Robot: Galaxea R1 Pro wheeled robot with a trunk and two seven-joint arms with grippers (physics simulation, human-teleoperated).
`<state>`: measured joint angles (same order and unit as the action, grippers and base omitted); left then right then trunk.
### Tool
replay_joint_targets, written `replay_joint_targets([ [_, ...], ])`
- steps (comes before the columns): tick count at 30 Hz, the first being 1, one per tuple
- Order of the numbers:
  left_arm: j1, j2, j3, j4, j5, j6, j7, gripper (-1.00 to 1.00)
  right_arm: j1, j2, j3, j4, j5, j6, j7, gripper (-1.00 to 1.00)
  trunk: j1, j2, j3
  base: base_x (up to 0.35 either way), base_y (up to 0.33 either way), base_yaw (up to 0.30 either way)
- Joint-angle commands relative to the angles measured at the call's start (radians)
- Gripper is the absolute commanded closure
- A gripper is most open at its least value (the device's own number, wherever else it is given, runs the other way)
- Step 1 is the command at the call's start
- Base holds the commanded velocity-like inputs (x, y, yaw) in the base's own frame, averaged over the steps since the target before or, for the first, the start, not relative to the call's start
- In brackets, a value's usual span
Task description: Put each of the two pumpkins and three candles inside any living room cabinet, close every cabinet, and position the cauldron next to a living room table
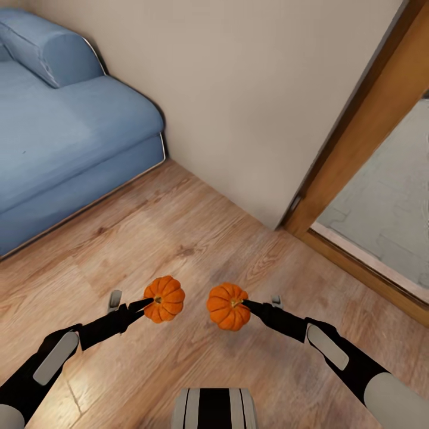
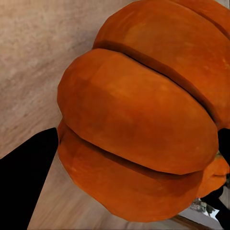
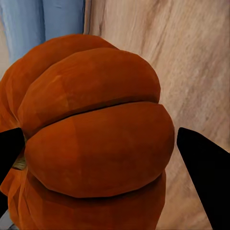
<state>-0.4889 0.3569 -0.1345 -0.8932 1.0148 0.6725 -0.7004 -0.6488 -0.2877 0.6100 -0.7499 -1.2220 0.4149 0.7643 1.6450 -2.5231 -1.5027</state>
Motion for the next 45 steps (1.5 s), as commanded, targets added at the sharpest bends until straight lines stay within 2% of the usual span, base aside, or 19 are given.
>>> replay_joint_targets([
  [1,0.0,0.001,-0.003,-0.008,0.005,0.012,0.001,1.0,0.0,-0.002,0.003,-0.001,-0.007,0.006,0.002,1.0,-0.001,0.0,0.003,0.0,0.0,0.0],
  [9,0.0,0.002,-0.002,-0.017,0.004,0.047,0.001,1.0,0.006,-0.002,0.005,0.004,-0.005,0.005,-0.001,1.0,-0.004,0.002,0.034,0.0,0.0,0.0],
  [13,0.0,0.002,-0.001,-0.018,0.004,0.049,0.001,1.0,0.033,-0.002,0.005,0.003,-0.005,0.002,-0.003,1.0,-0.006,0.003,0.05,0.0,0.0,0.0],
  [17,0.0,0.002,-0.001,-0.018,0.004,0.05,0.001,1.0,0.044,-0.002,0.005,0.004,-0.006,-0.037,-0.001,1.0,-0.008,0.004,0.065,0.0,0.0,0.0],
  [27,0.0,0.003,0.0,-0.018,0.004,0.072,0.001,1.0,0.05,-0.002,0.005,0.007,-0.007,-0.055,-0.002,1.0,-0.012,0.006,0.104,0.0,0.0,0.0],
  [45,0.0,0.003,0.004,-0.017,0.003,0.075,0.001,1.0,0.051,-0.002,0.005,0.009,-0.007,-0.056,-0.003,1.0,-0.02,0.01,0.174,0.0,0.0,-0.03],
])
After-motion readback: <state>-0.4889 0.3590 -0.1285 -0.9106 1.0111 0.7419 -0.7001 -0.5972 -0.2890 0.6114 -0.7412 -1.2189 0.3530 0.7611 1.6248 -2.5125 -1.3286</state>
